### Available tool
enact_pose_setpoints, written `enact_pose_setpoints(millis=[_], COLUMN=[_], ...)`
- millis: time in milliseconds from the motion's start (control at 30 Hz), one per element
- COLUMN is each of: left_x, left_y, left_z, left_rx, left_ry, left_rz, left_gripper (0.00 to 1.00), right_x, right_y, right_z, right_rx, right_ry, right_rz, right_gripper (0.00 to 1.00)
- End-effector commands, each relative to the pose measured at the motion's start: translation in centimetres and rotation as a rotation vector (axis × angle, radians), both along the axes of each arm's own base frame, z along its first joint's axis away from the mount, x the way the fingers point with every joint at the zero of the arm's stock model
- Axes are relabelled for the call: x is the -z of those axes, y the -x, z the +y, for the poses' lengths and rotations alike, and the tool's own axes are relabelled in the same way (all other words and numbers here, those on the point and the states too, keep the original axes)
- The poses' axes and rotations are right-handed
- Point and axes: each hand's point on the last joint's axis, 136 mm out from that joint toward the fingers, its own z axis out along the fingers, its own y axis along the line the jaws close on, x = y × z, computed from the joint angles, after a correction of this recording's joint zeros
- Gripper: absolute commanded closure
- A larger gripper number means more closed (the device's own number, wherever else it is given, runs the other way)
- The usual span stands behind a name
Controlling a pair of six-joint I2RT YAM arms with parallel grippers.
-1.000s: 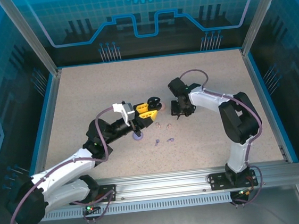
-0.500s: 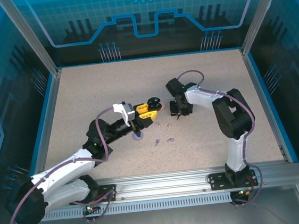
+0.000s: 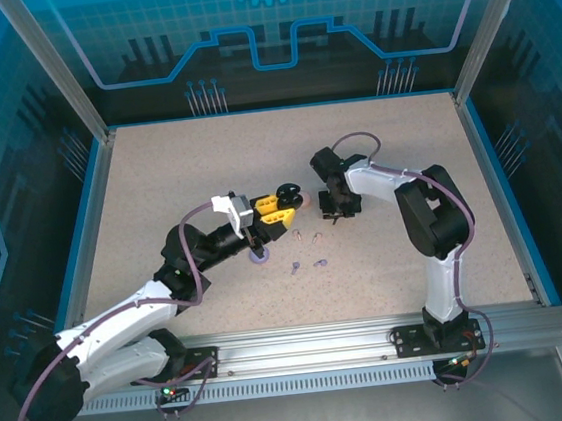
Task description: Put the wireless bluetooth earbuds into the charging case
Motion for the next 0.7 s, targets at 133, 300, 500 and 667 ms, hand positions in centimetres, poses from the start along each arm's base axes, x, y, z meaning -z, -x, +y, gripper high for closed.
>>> enact_pose_setpoints(millis=[133,300,500,667], left_x=[-0.5,-0.4,-0.3,-0.2], left_y=[0.3,0.3,0.2,0.2], left_z=[0.6,0.6,0.6,0.6], left_rx=[-0.03,-0.031,-0.032,-0.033], left_ry=[0.002,-0.001,-0.005,-0.007], left_rz=[-0.031,-0.029,-0.025,-0.021], left_gripper=[0.97,0.97,0.97,0.97], right_x=[2.0,1.8,0.6,-1.1], right_y=[2.1,2.4,2.3,1.7], right_z=[0.8,0.9,1.0,1.2], right_rx=[-0.047,-0.052,-0.064,-0.086], right_ry=[0.001,-0.002,-0.013,-0.031], right_rz=[0.1,0.102,0.074,0.009], right_gripper=[0.72,0.76,0.77,0.77])
